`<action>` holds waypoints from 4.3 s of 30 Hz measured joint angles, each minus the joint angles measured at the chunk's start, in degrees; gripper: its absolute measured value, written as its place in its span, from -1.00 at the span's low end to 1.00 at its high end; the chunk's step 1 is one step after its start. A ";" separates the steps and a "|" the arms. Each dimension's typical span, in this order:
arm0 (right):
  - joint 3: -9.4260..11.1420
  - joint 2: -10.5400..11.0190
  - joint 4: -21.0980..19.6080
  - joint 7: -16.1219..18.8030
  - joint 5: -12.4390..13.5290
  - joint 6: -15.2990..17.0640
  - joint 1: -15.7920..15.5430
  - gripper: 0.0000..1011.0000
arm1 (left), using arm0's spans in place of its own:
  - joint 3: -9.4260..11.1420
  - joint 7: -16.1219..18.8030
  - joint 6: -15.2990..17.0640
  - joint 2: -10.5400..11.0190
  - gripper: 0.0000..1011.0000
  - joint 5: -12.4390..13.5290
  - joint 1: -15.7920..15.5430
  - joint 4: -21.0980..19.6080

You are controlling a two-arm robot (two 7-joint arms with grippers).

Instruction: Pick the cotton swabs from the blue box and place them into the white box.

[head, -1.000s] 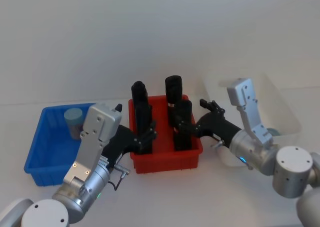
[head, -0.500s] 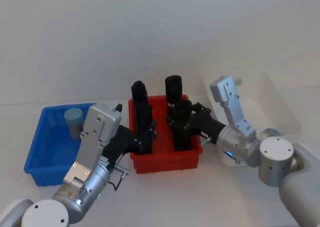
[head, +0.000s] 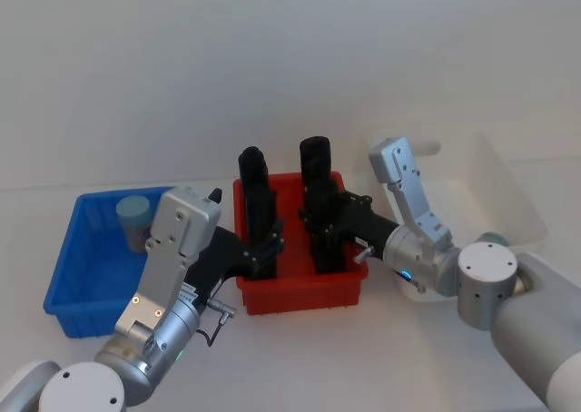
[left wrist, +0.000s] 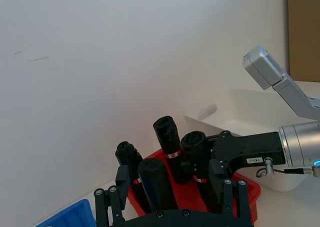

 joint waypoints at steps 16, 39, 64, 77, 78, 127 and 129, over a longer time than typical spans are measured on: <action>1.47 1.77 -15.17 -0.30 2.61 2.17 -5.41 -0.10 | 0.00 0.00 0.00 0.00 0.99 0.00 0.00 0.00; 3.34 7.19 -46.35 -10.84 4.08 13.38 -19.14 -0.15 | 0.00 0.00 0.00 0.00 0.99 0.00 0.00 0.00; 6.91 11.10 -50.69 -18.73 3.95 19.88 -22.82 -0.15 | 0.00 0.00 0.00 0.00 0.99 0.00 0.00 0.00; 7.08 11.19 -47.50 -18.59 3.92 20.17 -22.40 0.00 | 0.00 0.00 0.00 0.00 0.99 0.00 0.00 0.00; 7.08 11.18 -47.21 -18.47 3.91 20.17 -22.31 0.04 | 0.00 0.00 0.00 0.00 0.99 0.00 0.00 0.00; 7.57 12.02 -49.32 -17.29 4.35 18.09 -23.86 0.98 | 0.00 0.00 0.00 0.00 0.99 0.00 0.00 0.00; 7.58 12.03 -49.34 -17.28 4.36 18.08 -23.87 0.98 | 0.00 0.00 0.00 0.00 0.99 0.00 0.00 0.00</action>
